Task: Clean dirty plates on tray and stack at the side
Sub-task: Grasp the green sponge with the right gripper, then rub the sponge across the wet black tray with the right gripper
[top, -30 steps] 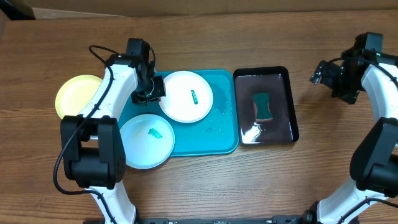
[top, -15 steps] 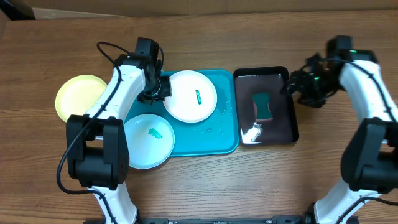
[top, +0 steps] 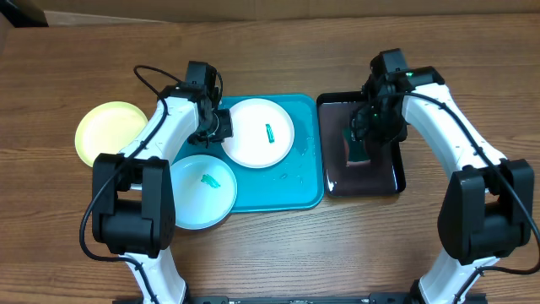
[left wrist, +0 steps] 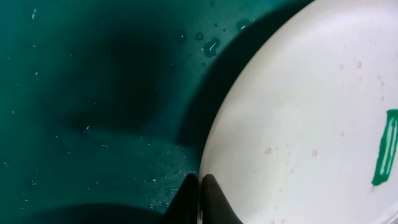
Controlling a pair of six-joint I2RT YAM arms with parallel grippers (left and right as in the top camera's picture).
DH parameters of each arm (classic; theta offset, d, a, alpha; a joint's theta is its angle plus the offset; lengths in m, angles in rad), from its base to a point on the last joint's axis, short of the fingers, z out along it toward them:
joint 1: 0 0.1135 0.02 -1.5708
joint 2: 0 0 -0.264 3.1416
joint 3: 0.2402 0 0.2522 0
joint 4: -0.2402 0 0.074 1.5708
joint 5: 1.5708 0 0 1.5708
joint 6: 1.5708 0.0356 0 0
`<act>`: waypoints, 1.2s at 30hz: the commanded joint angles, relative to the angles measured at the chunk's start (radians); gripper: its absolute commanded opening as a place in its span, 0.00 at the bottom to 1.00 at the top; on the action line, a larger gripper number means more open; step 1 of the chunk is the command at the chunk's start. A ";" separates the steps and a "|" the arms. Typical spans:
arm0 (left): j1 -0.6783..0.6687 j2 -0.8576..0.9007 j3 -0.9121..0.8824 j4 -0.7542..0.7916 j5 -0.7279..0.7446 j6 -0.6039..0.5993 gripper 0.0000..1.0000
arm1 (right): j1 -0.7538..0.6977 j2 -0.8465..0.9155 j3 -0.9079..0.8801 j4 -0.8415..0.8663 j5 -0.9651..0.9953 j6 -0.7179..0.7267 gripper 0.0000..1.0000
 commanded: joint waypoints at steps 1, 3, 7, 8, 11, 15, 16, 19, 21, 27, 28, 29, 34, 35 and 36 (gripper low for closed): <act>-0.008 -0.021 -0.018 0.016 -0.014 -0.010 0.04 | 0.009 0.023 -0.026 0.029 0.034 -0.007 0.70; -0.008 -0.021 -0.019 0.015 -0.014 -0.008 0.04 | 0.010 0.024 -0.051 0.063 0.034 -0.007 0.70; -0.008 -0.021 -0.019 0.015 -0.014 -0.006 0.04 | 0.010 0.024 -0.108 0.140 0.024 -0.008 0.70; -0.008 -0.021 -0.019 0.016 -0.014 -0.006 0.04 | 0.010 0.024 -0.121 0.159 0.010 -0.007 0.70; -0.008 -0.021 -0.019 0.017 -0.014 -0.006 0.04 | 0.011 0.025 -0.154 0.212 -0.048 -0.008 0.69; -0.008 -0.021 -0.019 0.016 -0.014 -0.006 0.04 | 0.012 0.025 -0.175 0.244 -0.049 -0.008 0.64; -0.008 -0.021 -0.019 0.016 -0.014 -0.006 0.04 | 0.012 0.025 -0.182 0.254 -0.049 -0.008 0.63; -0.008 -0.021 -0.019 0.016 -0.014 -0.006 0.04 | 0.012 0.026 -0.212 0.297 -0.049 -0.007 0.61; -0.008 -0.021 -0.019 0.016 -0.014 -0.006 0.04 | 0.012 0.026 -0.237 0.328 -0.050 -0.007 0.60; -0.008 -0.021 -0.019 0.016 -0.014 -0.006 0.04 | 0.012 0.026 -0.246 0.347 -0.050 0.011 0.30; -0.008 -0.021 -0.019 0.016 -0.014 -0.006 0.04 | 0.012 0.026 -0.246 0.347 -0.050 0.011 0.22; -0.008 -0.021 -0.019 0.016 -0.014 -0.006 0.04 | 0.012 0.026 -0.241 0.343 -0.049 0.011 0.15; -0.008 -0.021 -0.019 0.012 -0.014 -0.006 0.04 | 0.012 0.002 -0.134 0.217 -0.050 0.011 0.04; -0.008 -0.021 -0.019 0.012 -0.014 -0.006 0.04 | 0.012 -0.008 -0.109 0.191 -0.049 0.011 0.04; -0.008 -0.021 -0.019 0.013 -0.014 -0.006 0.04 | 0.012 -0.023 -0.080 0.159 -0.048 0.011 0.04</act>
